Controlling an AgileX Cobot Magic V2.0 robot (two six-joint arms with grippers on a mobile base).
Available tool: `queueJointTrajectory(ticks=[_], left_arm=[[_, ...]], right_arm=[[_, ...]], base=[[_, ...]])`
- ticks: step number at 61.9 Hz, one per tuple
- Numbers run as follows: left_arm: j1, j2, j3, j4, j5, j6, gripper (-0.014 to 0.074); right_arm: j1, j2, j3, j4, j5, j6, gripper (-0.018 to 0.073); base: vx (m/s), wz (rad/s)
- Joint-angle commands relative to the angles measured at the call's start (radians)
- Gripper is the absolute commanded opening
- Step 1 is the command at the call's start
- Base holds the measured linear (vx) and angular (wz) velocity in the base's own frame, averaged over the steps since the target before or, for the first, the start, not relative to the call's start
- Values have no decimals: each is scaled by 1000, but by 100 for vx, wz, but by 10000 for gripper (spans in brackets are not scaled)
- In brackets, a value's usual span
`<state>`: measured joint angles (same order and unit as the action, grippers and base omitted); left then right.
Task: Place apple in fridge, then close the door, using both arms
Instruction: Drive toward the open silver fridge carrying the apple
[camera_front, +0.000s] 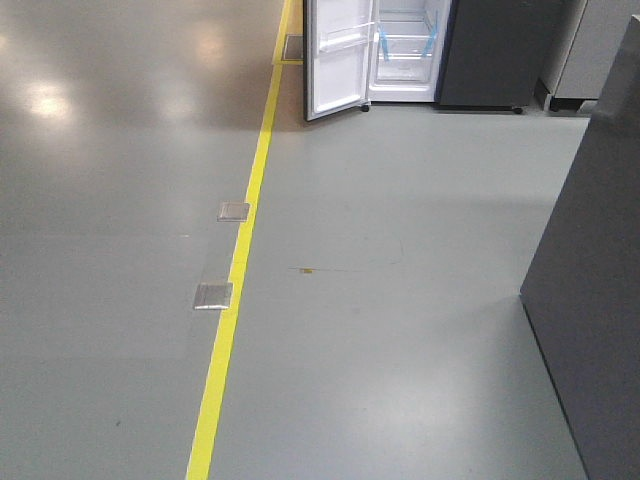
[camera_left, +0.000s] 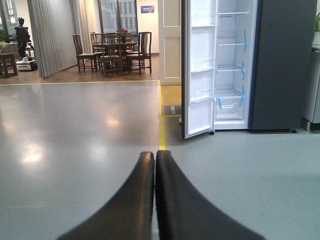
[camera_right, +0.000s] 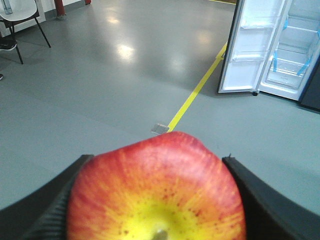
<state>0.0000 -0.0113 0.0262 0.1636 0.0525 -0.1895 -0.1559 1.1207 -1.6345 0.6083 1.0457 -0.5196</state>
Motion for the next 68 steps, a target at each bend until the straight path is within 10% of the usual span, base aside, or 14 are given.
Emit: queueJointTrajectory(ticks=[1, 68], left_arm=[[0, -15, 28, -9, -68, -10, -6], [0, -15, 28, -9, -68, -10, -6]], right_arm=[[-3, -16, -28, 35, -70, -10, -7], [-3, -16, -28, 35, -70, -10, -7]], base=[[25, 3], [26, -2]])
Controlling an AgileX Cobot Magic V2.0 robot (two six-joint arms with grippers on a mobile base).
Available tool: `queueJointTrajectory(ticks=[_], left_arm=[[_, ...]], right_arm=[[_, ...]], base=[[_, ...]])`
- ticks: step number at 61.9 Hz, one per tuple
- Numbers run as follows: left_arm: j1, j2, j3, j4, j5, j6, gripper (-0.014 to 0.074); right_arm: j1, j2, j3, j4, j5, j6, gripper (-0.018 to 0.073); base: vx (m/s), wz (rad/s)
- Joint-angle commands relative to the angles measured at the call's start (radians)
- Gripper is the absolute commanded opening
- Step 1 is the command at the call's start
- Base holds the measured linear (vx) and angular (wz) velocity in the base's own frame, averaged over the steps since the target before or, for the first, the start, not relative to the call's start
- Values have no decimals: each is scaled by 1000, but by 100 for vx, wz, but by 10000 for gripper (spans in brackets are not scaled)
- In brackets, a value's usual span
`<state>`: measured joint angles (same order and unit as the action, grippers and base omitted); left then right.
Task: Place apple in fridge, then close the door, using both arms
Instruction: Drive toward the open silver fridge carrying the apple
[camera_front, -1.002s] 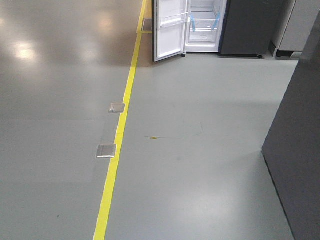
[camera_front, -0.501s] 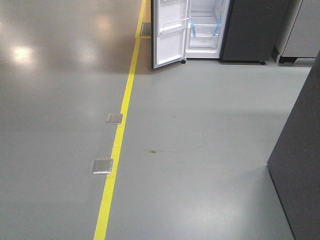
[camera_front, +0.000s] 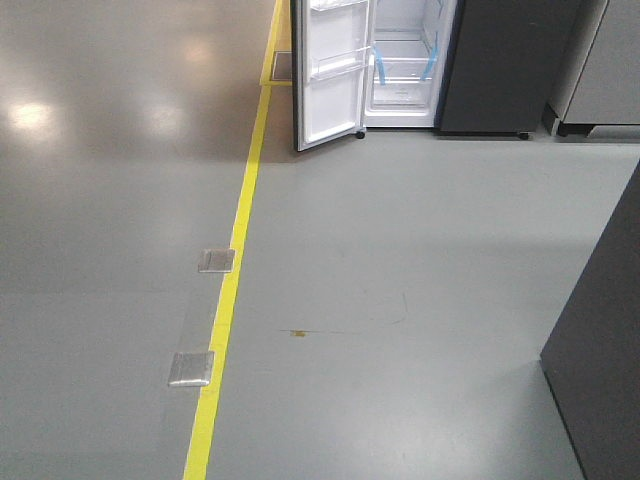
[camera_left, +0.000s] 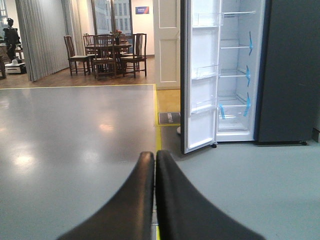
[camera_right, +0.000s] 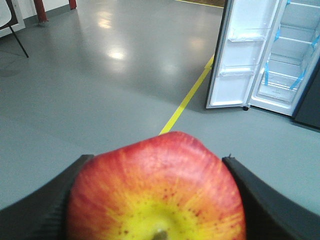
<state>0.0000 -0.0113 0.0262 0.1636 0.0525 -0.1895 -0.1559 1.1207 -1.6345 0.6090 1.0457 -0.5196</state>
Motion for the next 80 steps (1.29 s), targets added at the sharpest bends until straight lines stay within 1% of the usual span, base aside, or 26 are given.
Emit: queueJointTrajectory(ticks=[1, 80], left_arm=[[0, -15, 28, -9, -68, -10, -6], [0, -15, 28, -9, -68, -10, -6]], right_arm=[[-3, -16, -28, 35, -70, -10, -7], [-3, -16, -28, 35, -70, -10, -7]], base=[[26, -4], [24, -2]])
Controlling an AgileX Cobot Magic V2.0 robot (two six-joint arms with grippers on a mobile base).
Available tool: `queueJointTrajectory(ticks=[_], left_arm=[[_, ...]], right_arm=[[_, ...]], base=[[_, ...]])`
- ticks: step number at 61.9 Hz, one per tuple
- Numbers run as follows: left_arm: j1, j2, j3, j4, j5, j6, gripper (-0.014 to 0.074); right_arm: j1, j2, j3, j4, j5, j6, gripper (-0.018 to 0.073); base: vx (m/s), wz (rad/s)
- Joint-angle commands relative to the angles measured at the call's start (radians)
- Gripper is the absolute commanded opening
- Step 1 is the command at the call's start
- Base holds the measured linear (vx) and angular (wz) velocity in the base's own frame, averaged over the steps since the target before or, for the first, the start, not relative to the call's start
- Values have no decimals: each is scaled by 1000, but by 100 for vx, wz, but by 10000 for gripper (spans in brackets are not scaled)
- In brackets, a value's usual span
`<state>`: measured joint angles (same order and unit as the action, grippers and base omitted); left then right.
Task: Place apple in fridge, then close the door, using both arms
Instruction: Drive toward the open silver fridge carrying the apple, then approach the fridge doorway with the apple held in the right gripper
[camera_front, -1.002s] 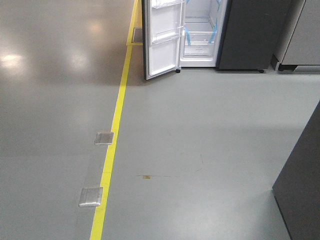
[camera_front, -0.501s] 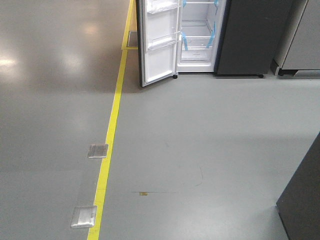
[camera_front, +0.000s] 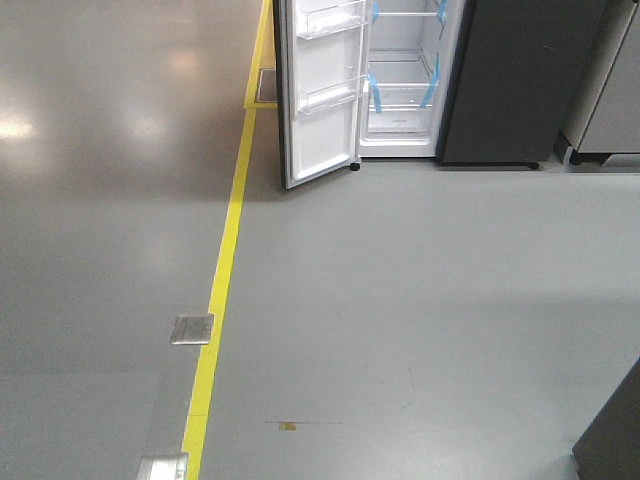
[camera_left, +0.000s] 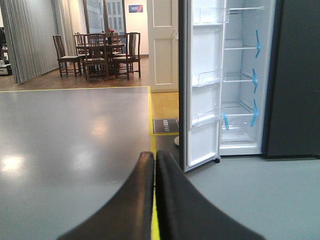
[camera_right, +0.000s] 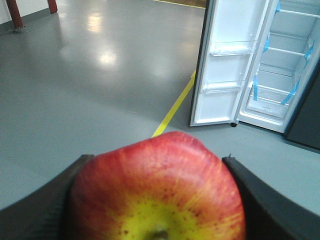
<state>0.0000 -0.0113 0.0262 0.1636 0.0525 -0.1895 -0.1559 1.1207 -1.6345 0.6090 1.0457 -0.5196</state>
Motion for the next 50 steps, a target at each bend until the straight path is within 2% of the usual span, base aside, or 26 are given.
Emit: queueJointTrajectory(ticks=[1, 50], left_arm=[[0, -15, 28, -9, -68, -10, -6], [0, -15, 28, -9, -68, -10, -6]], right_arm=[[-3, -16, -28, 35, -70, -10, -7], [-3, -16, -28, 35, -70, -11, -7]], base=[[22, 2], [21, -2]])
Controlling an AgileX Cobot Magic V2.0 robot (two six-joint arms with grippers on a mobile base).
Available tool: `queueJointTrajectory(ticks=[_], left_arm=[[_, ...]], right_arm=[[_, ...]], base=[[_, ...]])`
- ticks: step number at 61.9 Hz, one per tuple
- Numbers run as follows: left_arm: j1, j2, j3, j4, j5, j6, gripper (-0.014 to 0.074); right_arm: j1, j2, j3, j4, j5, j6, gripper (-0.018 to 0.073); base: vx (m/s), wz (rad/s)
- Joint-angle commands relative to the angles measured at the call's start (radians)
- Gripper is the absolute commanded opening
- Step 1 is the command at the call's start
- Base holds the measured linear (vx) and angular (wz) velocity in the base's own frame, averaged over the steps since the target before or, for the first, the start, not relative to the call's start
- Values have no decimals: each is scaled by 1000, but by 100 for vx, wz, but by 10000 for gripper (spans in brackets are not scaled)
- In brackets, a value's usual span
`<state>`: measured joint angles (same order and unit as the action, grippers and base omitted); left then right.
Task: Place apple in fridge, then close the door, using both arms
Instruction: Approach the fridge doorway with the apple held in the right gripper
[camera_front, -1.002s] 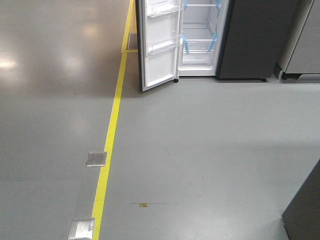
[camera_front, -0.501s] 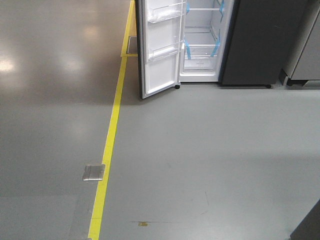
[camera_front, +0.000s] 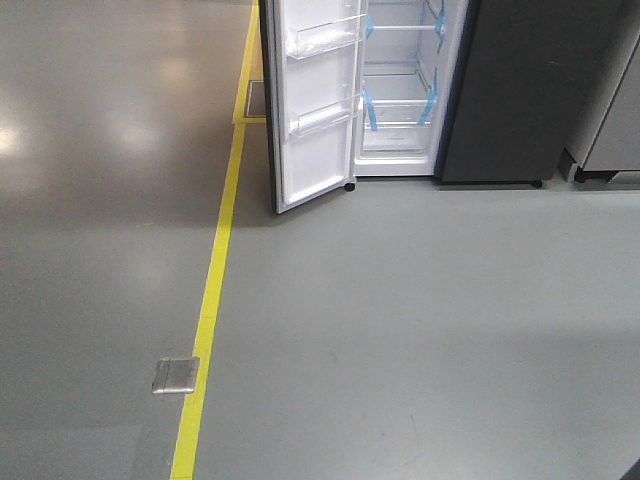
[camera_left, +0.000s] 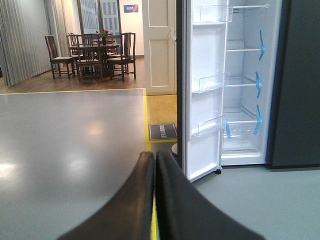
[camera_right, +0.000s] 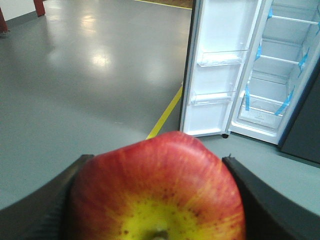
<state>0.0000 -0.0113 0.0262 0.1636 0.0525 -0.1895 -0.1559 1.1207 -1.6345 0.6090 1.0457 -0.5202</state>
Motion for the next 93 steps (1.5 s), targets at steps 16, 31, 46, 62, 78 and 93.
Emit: queueJointTrajectory(ticks=[16, 31, 46, 62, 78, 93], left_arm=[[0, -15, 28, -9, -68, -10, -6], [0, -15, 28, -9, -68, -10, -6], [0, -15, 28, -9, -68, -10, -6], [0, -15, 28, -9, -68, -10, -6], [0, -15, 28, -9, -68, -10, -6], [0, -15, 28, -9, -68, -10, -6]], right_arm=[[-3, -16, -28, 35, -70, -9, -7], [-3, -16, -28, 35, -70, -9, -7], [-3, -16, -28, 35, -70, -9, -7], [-3, -16, -28, 35, -70, -9, -7], [-3, -16, -28, 35, -70, -10, -7], [-3, -16, -28, 35, -70, -10, -7]], base=[[19, -2], [19, -1], [20, -1], [19, 0], [18, 2], [17, 4]])
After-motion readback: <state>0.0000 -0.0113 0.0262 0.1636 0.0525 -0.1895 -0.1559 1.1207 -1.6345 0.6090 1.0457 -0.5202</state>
